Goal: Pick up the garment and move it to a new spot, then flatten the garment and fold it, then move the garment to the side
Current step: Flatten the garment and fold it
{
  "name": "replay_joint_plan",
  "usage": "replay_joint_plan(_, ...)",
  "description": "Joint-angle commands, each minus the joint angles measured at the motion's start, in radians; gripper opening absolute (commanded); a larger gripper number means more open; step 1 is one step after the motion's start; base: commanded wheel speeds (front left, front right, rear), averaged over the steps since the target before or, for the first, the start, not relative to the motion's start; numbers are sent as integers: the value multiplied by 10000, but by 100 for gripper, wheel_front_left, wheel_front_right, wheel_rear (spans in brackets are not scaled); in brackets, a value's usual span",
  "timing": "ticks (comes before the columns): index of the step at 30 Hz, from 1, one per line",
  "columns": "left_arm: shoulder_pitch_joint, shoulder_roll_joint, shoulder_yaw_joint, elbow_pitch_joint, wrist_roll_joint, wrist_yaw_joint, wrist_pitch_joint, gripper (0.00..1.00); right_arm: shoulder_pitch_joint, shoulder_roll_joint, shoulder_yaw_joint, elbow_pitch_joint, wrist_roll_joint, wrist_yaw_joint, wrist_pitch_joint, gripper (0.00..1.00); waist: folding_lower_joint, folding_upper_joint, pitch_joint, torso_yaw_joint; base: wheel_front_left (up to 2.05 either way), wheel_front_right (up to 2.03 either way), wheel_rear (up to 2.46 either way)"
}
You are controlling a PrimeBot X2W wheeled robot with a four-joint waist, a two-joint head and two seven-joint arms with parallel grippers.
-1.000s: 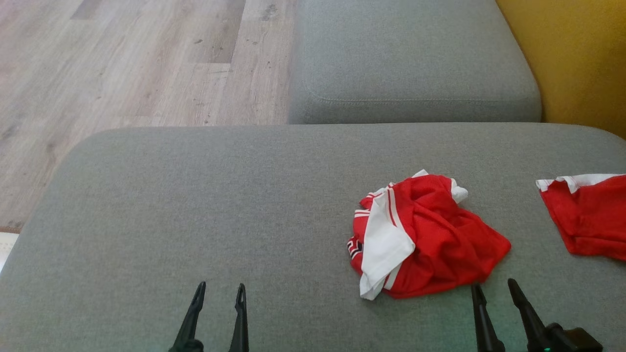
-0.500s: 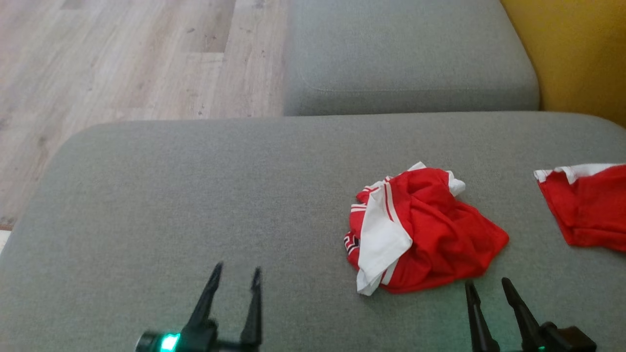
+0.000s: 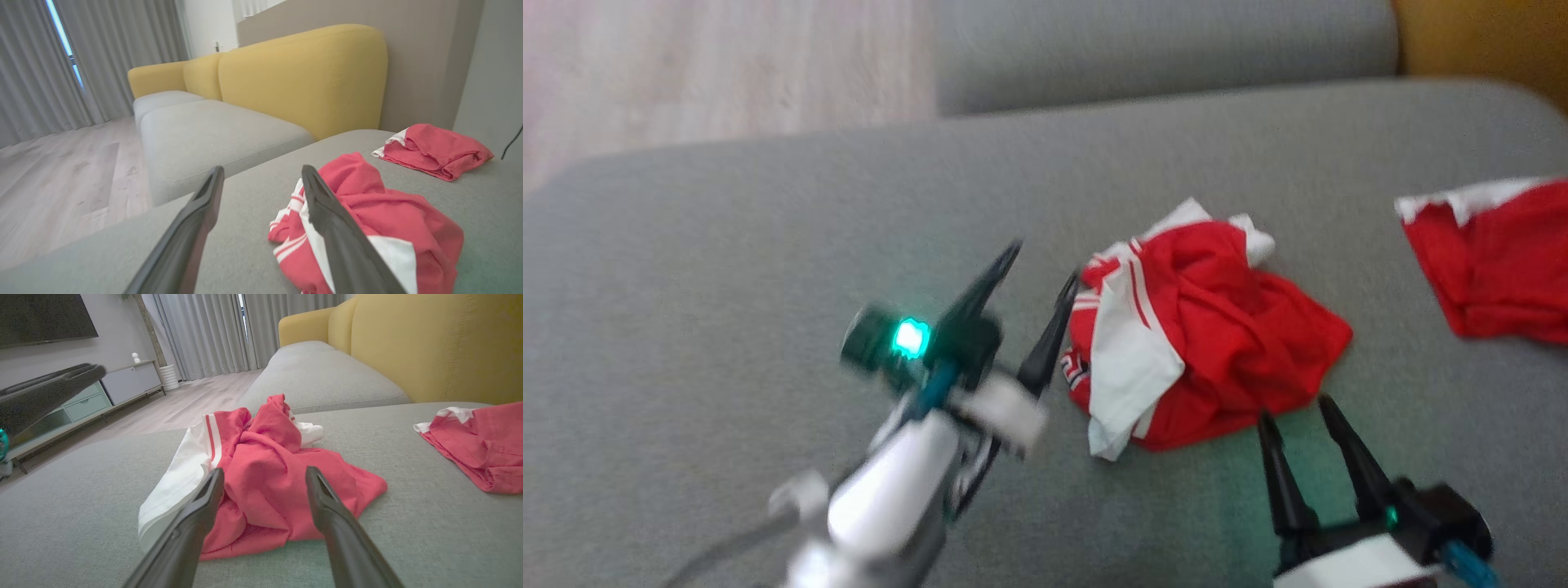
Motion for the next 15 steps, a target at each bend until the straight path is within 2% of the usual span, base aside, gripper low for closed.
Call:
replay_joint_plan(1, -1009, -10, 14, -101, -265, -43, 155, 100, -676, -64, 353, -394, -101, -9, -63, 100, -1, 0, 623, -491, 0, 0, 0)
replay_joint_plan(8, -2890, -10, -1287, 1003, -1751, -161, 1743, 100, -1173, -64, 616, -414, 168, -9, -63, 100, -1, 0, 1279, -1151, 0, 0, 0)
replay_joint_plan(15, -3601, -10, -2010, 2061, -2399, -257, 2588, 100, -1363, -64, 703, -391, 239, -9, -63, 100, -1, 0, 1552, -1524, 0, 0, 0)
